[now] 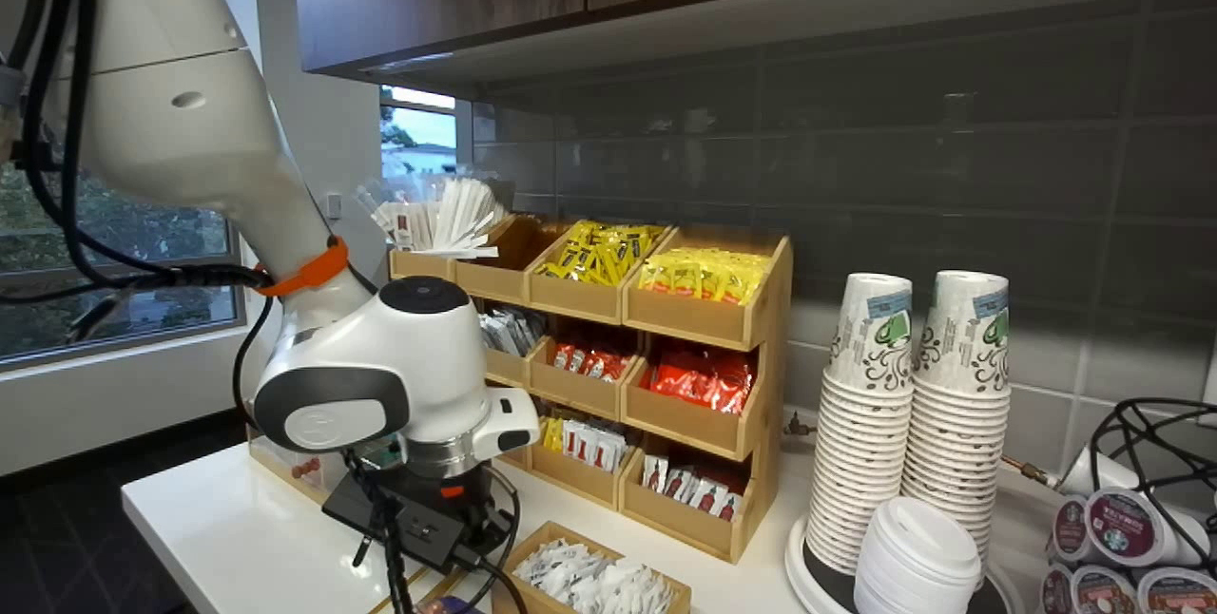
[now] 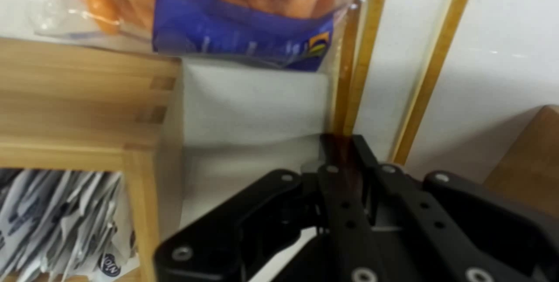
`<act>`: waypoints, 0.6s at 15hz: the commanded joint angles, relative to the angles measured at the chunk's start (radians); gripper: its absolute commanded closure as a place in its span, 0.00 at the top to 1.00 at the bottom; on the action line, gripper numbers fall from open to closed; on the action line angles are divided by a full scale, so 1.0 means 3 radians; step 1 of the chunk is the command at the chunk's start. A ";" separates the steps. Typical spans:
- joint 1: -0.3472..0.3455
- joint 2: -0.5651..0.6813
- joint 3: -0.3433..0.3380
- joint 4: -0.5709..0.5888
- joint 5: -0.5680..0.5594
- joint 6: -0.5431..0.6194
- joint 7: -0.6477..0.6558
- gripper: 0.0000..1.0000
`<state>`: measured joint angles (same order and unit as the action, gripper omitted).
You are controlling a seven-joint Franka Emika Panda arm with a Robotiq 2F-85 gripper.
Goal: Remove the wooden stirrers from the counter and put them on the topmost shelf.
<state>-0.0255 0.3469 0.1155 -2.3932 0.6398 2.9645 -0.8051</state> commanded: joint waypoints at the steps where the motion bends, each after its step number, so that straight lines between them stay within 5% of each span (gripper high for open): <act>1: 0.0044 0.0084 -0.0014 0.0018 -0.0031 0.0032 0.0030 0.00; 9: 0.0014 0.0020 0.0126 0.0035 0.0056 -0.0014 -0.0010 0.00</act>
<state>-0.0203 0.3463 0.1342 -2.3847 0.6407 2.9645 -0.8045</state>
